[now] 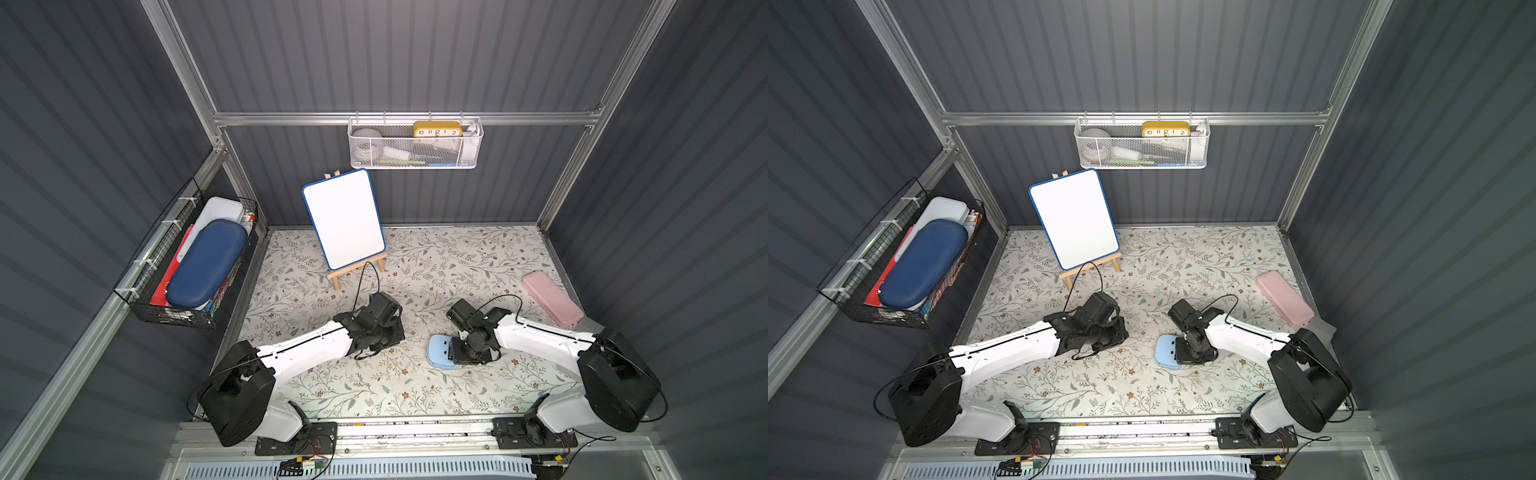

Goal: Remove the battery from the alarm
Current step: Adjust the alarm at the center of the board, then pick up the screwdriver from the center of the board.

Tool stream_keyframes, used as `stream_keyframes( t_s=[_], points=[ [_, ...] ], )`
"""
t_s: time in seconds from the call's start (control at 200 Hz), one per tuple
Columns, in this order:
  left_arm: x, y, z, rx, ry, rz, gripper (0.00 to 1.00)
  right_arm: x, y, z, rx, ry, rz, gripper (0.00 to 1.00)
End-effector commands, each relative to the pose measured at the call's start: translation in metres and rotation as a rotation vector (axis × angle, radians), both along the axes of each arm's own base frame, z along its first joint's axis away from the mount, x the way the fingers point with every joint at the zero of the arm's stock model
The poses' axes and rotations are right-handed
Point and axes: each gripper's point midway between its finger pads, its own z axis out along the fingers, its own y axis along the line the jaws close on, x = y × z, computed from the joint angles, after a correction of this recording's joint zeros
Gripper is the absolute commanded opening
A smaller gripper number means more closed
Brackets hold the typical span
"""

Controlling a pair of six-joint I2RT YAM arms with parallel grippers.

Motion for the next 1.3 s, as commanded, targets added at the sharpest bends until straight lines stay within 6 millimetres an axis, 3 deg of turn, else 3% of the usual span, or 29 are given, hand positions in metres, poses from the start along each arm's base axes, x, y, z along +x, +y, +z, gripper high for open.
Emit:
stream_keyframes(
  t_s=[0.0,0.15,0.255,0.38,0.575,0.675,0.76,0.795,0.84,1.021,1.166,1.296],
  points=[
    [-0.001,0.005,0.007,0.013,-0.013,0.0,0.0,-0.001,0.022,0.006,0.062,0.006,0.001,0.0],
    [-0.007,0.014,0.005,0.01,0.002,0.032,0.0,-0.005,0.044,0.006,0.126,-0.011,-0.011,0.0],
    [-0.012,0.019,0.005,-0.002,0.004,0.045,0.0,0.006,0.062,0.008,0.197,-0.05,-0.031,0.0],
    [-0.014,0.025,0.005,0.008,0.013,0.06,0.0,0.026,0.098,0.016,0.319,-0.091,-0.05,0.0],
    [-0.015,0.031,0.009,0.012,0.001,0.079,0.0,0.035,0.138,0.043,0.45,-0.073,-0.013,0.0],
    [-0.014,0.029,0.006,0.016,0.001,0.077,0.0,0.033,0.145,0.067,0.505,-0.086,0.027,0.0],
    [-0.01,0.028,0.001,0.035,0.007,0.083,0.0,0.032,0.129,0.087,0.459,-0.146,0.049,0.0],
    [-0.008,0.029,-0.002,0.047,0.011,0.091,0.0,0.036,0.111,0.091,0.376,-0.199,0.039,0.0],
    [-0.001,0.029,-0.003,0.055,0.01,0.106,0.01,0.038,0.086,0.093,0.264,-0.244,0.033,0.09],
    [0.041,0.024,0.007,0.025,-0.04,0.101,0.24,0.044,-0.004,0.094,-0.057,-0.307,-0.006,0.28],
    [0.069,0.023,0.017,0.019,-0.09,0.095,0.24,0.029,-0.034,0.072,-0.142,-0.207,-0.002,0.44],
    [0.081,0.017,0.022,0.003,-0.123,0.05,0.25,0.013,-0.034,0.042,-0.169,-0.062,0.037,0.51]
  ],
)
